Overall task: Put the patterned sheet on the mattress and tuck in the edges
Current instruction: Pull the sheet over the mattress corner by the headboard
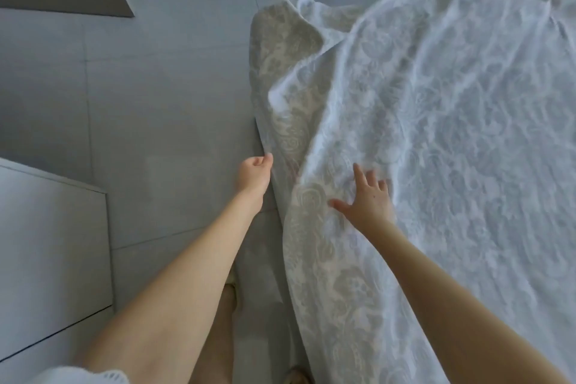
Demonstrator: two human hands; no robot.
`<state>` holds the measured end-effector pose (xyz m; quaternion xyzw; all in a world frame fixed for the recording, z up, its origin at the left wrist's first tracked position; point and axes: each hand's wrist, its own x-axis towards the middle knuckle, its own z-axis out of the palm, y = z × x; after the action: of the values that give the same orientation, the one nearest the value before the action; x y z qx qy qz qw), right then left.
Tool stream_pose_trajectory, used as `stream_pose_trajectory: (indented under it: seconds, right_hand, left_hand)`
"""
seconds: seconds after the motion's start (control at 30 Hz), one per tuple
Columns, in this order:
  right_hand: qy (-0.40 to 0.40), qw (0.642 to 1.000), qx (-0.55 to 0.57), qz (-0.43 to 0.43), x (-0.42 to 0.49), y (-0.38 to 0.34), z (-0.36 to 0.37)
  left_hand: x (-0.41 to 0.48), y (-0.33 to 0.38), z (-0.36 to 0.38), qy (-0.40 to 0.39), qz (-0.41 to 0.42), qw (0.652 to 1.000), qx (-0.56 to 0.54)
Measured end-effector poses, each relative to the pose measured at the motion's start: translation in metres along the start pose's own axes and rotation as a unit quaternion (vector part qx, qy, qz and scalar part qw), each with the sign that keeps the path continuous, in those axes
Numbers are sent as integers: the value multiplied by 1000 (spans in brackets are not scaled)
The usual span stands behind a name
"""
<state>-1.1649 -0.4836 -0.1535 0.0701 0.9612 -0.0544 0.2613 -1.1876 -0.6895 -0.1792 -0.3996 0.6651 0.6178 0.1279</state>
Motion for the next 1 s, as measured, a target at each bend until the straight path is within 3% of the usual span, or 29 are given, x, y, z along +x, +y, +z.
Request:
stream_pose_trajectory:
  seconds: [0.1, 0.17, 0.3, 0.4, 0.5, 0.6, 0.7, 0.8, 1.0]
  right_hand:
    - [-114, 993, -9, 39, 42, -4, 5]
    - [-145, 988, -33, 52, 55, -7, 5]
    - [-174, 979, -23, 106, 57, -16, 6]
    - [-190, 975, -26, 110, 53, -17, 5]
    - [-198, 974, -12, 107, 49, -18, -3]
    - [-230, 966, 3, 118, 46, -19, -16]
    - [-264, 958, -56, 95, 53, -28, -44]
    - [-194, 975, -31, 102, 79, -47, -86]
    - [81, 993, 74, 32, 175, -130, -179]
  left_hand:
    - [41, 31, 22, -94, -45, 995, 3]
    - [60, 40, 32, -107, -50, 992, 40]
    - [72, 59, 18, -38, 73, 969, 234]
    - [38, 97, -13, -15, 188, 957, 219]
    - [18, 116, -35, -52, 264, 936, 226]
    - [51, 119, -44, -42, 167, 951, 258]
    - [92, 140, -50, -9, 116, 963, 241]
    - [133, 168, -47, 13, 101, 966, 236]
    - [224, 228, -10, 4, 69, 973, 219]
